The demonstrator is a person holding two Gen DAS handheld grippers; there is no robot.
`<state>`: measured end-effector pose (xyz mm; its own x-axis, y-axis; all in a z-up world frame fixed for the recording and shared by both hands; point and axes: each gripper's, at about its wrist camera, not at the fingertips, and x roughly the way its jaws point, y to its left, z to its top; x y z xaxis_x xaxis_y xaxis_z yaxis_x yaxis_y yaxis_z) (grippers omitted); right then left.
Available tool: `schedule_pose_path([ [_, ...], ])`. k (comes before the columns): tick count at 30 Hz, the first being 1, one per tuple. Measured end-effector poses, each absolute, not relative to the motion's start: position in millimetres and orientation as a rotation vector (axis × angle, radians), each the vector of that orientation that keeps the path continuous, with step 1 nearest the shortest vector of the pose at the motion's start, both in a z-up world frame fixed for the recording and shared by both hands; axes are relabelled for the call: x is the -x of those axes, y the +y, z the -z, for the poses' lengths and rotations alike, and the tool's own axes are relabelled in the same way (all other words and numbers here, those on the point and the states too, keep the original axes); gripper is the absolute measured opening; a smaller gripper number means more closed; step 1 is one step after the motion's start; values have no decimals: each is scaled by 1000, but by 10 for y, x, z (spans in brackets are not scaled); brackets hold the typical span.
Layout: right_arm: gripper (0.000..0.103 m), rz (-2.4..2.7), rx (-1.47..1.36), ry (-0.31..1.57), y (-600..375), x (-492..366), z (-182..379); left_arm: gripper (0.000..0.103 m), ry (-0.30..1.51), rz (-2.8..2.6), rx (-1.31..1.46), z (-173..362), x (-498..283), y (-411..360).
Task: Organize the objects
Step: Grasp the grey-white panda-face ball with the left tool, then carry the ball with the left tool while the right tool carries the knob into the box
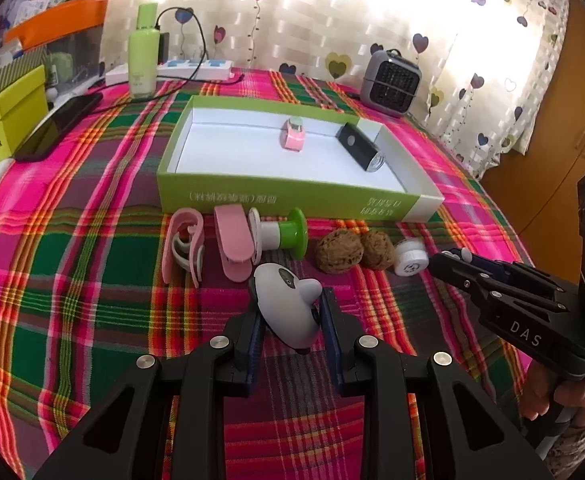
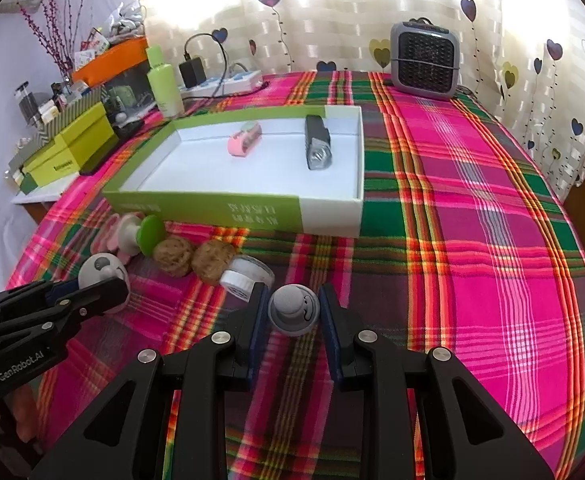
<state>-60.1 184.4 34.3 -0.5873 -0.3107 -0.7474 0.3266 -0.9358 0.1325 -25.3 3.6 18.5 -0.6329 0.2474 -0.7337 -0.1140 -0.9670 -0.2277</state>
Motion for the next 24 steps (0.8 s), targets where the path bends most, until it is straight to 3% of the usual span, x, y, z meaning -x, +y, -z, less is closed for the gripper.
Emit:
schedule_pose_path([
  [24, 27, 2499, -1056, 50, 1601, 891, -708, 25, -222, -2671, 1163, -503, 641, 9],
])
